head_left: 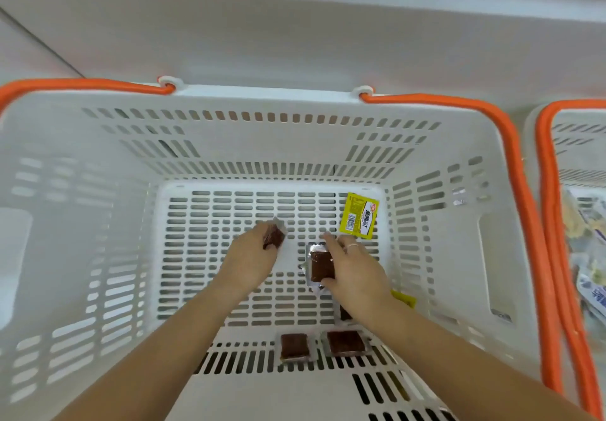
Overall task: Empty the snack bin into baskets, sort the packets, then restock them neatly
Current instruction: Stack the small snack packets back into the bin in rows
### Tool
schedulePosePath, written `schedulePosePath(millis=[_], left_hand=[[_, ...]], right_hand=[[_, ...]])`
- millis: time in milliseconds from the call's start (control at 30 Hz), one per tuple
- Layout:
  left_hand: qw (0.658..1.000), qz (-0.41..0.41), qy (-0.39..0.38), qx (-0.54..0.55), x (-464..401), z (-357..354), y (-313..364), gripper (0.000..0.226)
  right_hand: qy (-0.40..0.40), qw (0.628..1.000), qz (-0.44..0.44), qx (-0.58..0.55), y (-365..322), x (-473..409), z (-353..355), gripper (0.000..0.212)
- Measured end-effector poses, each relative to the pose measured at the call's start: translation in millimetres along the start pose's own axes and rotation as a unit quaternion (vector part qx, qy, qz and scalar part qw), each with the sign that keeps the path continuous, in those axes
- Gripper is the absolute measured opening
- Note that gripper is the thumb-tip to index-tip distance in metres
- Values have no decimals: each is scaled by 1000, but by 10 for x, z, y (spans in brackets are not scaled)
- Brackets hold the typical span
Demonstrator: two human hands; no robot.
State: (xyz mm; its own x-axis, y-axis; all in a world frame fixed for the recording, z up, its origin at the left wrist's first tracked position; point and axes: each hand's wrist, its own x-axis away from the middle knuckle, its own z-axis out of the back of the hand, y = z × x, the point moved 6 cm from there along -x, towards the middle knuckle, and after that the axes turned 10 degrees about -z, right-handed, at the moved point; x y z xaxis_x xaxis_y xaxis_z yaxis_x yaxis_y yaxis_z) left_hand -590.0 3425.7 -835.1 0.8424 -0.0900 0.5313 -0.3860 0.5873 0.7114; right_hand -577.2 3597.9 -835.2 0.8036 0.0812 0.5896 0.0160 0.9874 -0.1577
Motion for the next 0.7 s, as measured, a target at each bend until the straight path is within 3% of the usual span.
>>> schedulePosePath(millis=[100,200,300,400,500,600,700], left_hand=[[969,116,-5,218,52,11,-165,24],[931,154,-5,332,103,-34,-240,24],[906,135,-52,399,103,-101,-158,33],[922,82,-109,361,108,-170,-22,36],[915,72,-86,388,93,-169,14,29],[930,82,-29,357,67,-76,-52,20],[937,93,13,337,59,15,-145,17]], right_hand=[[6,997,-20,-81,-14,-41,103,55],[-20,960,-50,-273,-58,-51,160,30],[-122,880,-68,-454,-176,-40,126,16],[-165,790,-78,-586,-258,-18,186,10],[-137,799,-91,-578,-270,-34,242,12],[-45,814,-150,-560,-109,-119,323,10],[54,878,-227,-417,230,-235,458,39]])
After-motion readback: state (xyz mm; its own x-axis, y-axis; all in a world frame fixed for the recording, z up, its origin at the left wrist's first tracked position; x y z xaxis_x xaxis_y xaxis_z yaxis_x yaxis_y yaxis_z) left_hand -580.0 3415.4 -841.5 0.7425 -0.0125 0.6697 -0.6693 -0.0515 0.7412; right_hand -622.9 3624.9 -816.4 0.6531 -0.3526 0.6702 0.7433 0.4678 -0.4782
